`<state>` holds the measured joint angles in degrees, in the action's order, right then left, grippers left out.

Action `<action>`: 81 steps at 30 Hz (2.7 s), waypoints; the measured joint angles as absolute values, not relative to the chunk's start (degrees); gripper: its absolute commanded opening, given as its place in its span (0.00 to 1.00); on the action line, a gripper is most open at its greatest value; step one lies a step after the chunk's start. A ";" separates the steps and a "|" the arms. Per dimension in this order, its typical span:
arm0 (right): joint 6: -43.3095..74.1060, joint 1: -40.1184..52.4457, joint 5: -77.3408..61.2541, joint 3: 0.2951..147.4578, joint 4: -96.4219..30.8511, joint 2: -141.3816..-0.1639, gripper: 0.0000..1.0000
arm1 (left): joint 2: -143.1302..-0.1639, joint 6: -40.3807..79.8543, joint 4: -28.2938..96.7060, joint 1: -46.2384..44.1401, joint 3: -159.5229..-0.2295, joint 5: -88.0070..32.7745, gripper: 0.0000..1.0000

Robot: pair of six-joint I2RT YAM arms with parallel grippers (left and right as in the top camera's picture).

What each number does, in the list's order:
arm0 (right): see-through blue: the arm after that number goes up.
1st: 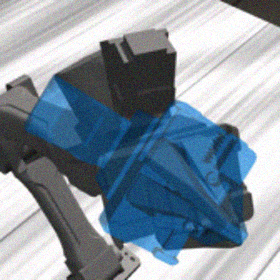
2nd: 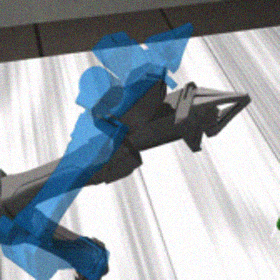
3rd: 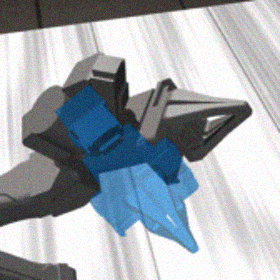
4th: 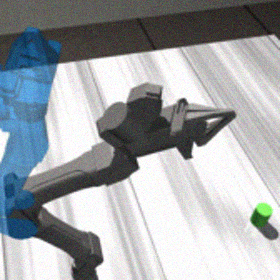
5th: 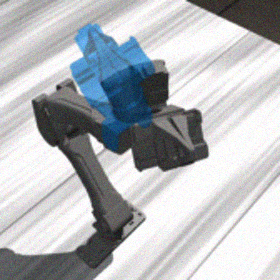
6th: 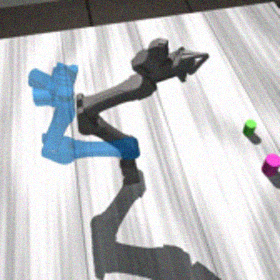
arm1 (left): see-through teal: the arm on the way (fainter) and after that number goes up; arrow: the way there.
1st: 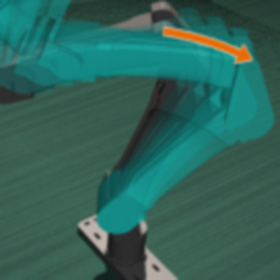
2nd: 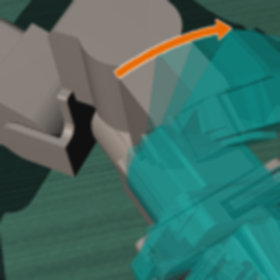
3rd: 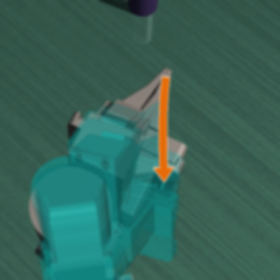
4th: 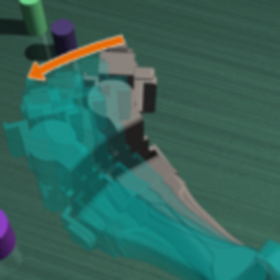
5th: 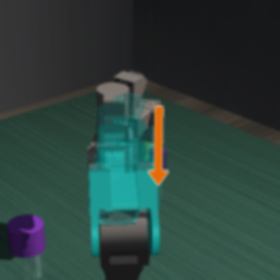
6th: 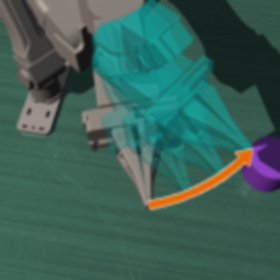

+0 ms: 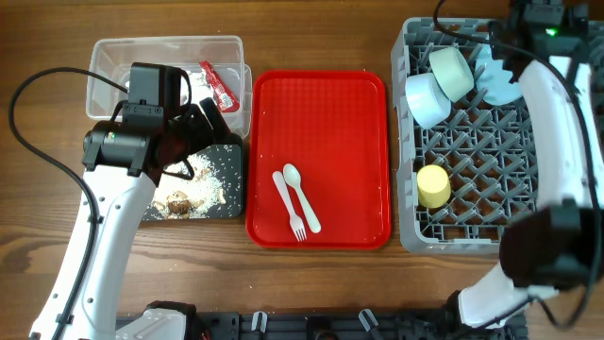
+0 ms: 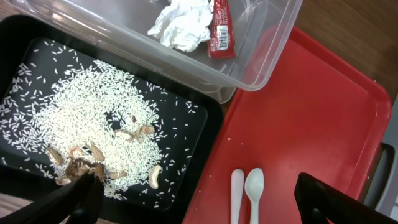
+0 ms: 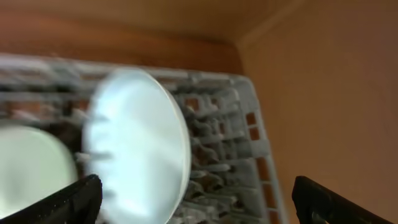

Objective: Sort waste into correct bins and load items into the dishwasher rack
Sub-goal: 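Move the right gripper to the tray and grasp the white spoon, then carry the spoon with the right gripper and drop it in the rack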

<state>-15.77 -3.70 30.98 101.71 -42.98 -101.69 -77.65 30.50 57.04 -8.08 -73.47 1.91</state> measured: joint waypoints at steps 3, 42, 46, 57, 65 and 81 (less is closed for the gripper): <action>-10.96 -2.35 21.17 101.82 -49.32 -94.26 1.00 | -77.65 30.50 57.01 -8.08 -73.47 1.93 1.00; 14.20 41.82 -6.57 72.93 -43.22 -112.66 0.58 | -77.65 30.50 57.06 -8.08 -73.47 1.91 1.00; 13.91 41.82 -6.09 72.99 -40.53 -112.79 0.51 | -77.65 30.50 57.06 -8.08 -73.47 1.91 1.00; 13.28 41.80 -5.43 73.12 -39.38 -113.62 0.04 | -77.65 30.50 57.06 -8.08 -73.47 1.91 1.00; 14.85 40.49 -6.68 73.65 -42.50 -113.69 0.04 | -77.65 30.50 57.06 -8.08 -73.47 1.91 1.00; 15.53 20.34 -5.58 79.29 -56.03 -87.77 0.04 | -77.65 30.50 57.04 -8.08 -73.47 1.91 1.00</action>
